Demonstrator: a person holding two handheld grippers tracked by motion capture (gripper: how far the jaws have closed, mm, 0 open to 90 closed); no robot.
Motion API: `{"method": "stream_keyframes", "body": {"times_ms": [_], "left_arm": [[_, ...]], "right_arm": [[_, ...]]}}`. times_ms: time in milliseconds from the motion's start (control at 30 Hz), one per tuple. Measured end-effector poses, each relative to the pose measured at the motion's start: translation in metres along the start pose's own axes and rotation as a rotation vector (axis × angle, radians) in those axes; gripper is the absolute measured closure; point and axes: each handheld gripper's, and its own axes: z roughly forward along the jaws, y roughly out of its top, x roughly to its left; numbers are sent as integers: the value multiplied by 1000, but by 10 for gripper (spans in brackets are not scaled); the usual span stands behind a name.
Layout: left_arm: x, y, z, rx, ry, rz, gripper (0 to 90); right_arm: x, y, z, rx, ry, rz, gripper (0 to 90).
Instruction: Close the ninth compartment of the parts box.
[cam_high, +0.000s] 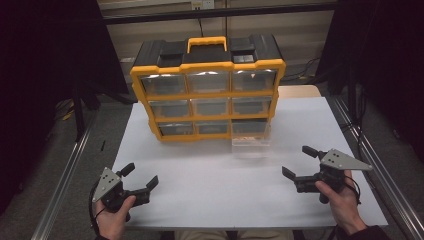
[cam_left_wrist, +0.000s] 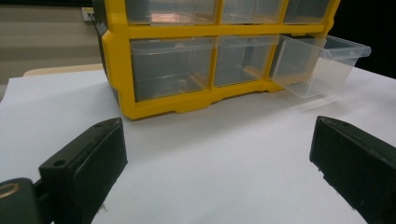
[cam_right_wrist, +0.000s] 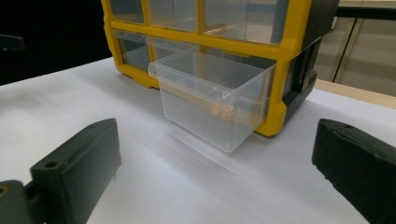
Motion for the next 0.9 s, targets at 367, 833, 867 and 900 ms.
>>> {"method": "stream_keyframes", "body": {"times_ms": [367,833,867,900], "left_arm": [[0,0,0,2,-8,-1,37],[0,0,0,3,-6,5,37],[0,0,0,3,-6,5,36],[0,0,0,2,-6,5,36]], "right_arm": [[11,8,21,-5,22,-9,17],[17,18,43,-9,61,11,117],[17,18,43,-9,61,11,117],[17,19,44,-11,58,8,117]]}}
